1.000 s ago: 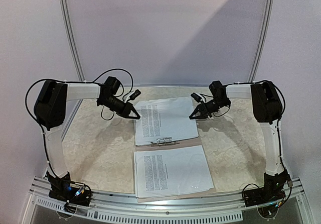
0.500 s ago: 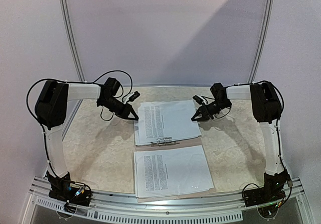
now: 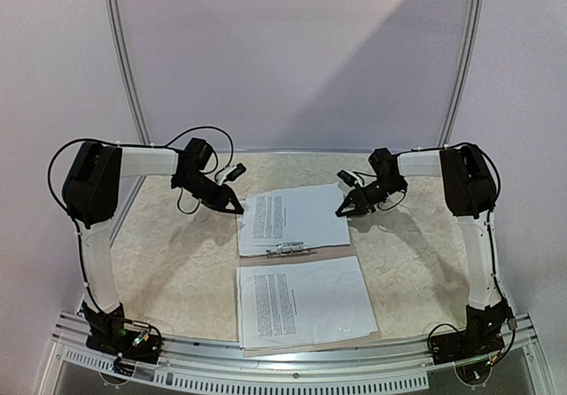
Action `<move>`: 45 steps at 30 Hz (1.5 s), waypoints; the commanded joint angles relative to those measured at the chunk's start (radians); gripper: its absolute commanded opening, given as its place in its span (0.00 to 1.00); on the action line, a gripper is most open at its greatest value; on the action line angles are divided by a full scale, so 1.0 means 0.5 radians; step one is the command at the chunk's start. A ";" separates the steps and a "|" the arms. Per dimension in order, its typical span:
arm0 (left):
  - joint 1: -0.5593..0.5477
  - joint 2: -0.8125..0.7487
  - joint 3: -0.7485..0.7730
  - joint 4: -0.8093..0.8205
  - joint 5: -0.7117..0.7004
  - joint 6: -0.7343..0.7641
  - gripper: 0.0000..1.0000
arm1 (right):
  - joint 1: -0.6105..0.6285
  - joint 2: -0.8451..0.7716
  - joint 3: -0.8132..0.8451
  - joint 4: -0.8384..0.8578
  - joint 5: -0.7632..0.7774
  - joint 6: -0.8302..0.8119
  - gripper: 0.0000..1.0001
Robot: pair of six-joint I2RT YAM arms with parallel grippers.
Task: Put the files into the folder
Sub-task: Place the file on the spring clip of the folder.
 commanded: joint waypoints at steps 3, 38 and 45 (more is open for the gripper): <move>0.072 0.034 -0.001 0.064 -0.214 -0.109 0.32 | 0.013 0.065 0.077 -0.198 -0.037 -0.256 0.00; 0.065 0.257 0.022 0.151 -0.139 -0.188 0.49 | 0.076 -0.049 0.258 -0.316 0.553 -0.284 0.53; 0.065 0.236 0.058 0.137 -0.202 -0.149 0.49 | 0.075 -0.259 0.207 -0.208 0.950 -0.068 0.53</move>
